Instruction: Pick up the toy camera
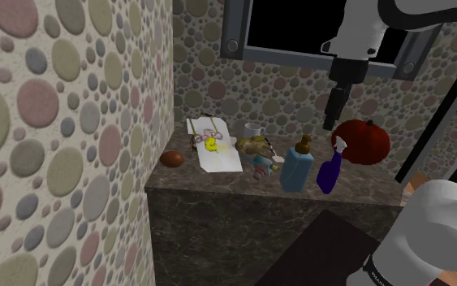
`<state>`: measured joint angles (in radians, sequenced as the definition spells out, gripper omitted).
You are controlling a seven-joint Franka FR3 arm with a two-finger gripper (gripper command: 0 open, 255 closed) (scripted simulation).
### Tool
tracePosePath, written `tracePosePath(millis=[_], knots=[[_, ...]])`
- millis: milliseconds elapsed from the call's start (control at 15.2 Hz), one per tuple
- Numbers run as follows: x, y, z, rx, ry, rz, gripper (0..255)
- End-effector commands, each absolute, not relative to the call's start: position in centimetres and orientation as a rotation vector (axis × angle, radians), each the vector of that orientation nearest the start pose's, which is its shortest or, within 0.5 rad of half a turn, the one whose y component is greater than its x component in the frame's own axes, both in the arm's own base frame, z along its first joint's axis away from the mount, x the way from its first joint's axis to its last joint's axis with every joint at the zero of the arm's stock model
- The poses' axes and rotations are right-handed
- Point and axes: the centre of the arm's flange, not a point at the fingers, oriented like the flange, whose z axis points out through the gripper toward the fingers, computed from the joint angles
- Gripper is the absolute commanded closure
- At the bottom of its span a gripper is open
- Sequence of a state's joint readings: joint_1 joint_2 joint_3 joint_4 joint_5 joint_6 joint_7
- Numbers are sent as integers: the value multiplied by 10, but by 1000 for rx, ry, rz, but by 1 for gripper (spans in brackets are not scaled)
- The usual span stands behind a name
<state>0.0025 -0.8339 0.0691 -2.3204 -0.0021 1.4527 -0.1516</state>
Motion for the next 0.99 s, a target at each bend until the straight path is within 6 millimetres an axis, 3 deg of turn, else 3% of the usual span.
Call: tracePosePath(millis=[0,462,924], knots=[[281,28,610,-3177,-318,60,0],[333,44,538,-3321,-236,-9,0],[389,48,467,-3461,-145,-84,0]])
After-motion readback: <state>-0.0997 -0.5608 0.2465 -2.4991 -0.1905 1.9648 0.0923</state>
